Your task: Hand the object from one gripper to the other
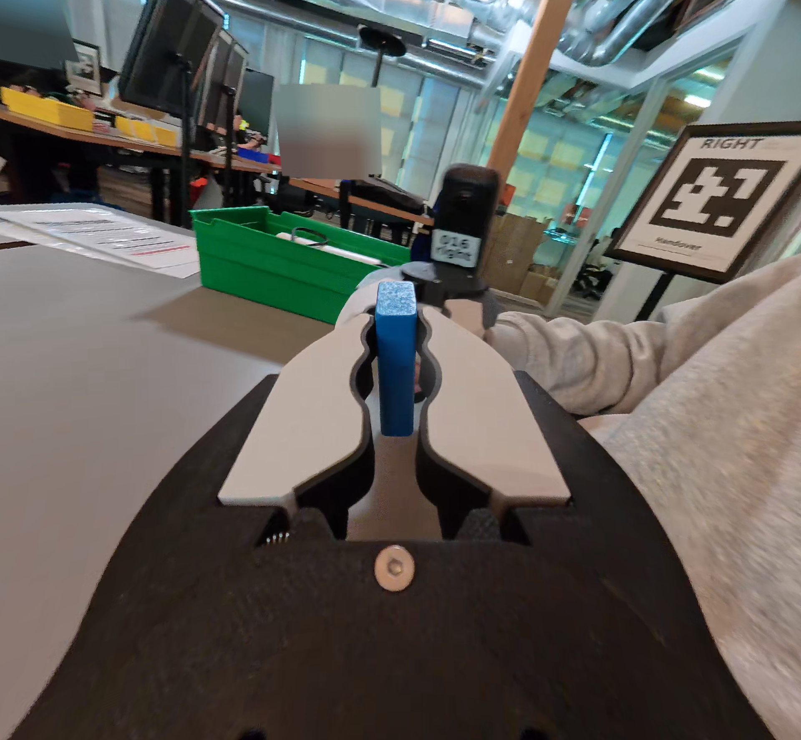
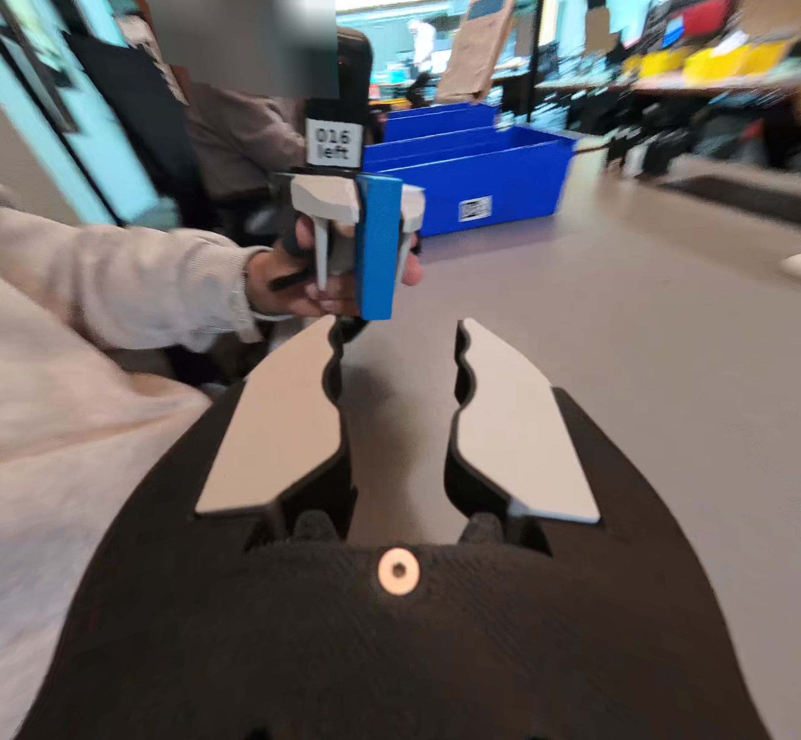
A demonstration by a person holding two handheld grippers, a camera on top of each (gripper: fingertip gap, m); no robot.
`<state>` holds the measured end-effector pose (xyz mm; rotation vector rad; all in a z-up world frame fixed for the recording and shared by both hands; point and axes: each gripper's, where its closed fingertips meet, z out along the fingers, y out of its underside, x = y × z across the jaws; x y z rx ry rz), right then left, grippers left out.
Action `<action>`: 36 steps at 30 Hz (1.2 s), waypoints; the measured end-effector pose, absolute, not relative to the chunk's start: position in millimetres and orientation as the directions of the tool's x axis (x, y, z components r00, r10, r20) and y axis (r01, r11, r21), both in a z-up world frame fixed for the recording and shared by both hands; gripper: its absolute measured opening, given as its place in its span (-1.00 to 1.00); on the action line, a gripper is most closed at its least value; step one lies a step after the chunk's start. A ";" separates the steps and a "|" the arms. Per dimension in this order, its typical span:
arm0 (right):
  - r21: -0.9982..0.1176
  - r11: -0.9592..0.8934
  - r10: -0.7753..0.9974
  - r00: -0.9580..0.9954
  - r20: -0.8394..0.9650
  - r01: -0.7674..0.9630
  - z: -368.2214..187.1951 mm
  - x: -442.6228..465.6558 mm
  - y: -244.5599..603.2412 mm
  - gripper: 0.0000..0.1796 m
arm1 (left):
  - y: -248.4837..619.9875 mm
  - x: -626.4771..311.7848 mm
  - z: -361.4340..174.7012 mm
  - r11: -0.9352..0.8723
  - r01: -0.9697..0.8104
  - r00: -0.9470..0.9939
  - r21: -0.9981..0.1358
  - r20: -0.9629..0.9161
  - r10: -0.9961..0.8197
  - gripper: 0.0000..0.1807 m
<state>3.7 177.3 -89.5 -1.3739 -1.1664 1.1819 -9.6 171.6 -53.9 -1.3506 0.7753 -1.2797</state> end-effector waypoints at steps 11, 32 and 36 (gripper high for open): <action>-0.953 -0.283 0.949 -0.113 -0.295 0.107 -92.4 -17.1 147.8 -0.74 | 156.8 10.7 -56.5 -0.169 0.150 0.189 -0.974 0.196 -0.962 -0.82; -0.972 -0.227 0.856 0.464 -0.229 -0.060 5.5 136.5 251.0 -0.81 | 186.3 -6.4 -70.2 -0.246 0.181 0.300 -0.952 0.291 -0.908 -0.52; -0.950 -0.295 0.631 0.767 -0.112 0.104 -2.9 235.5 284.3 -0.82 | 191.0 -8.4 -74.1 -0.269 0.178 0.314 -0.947 0.313 -0.896 -0.54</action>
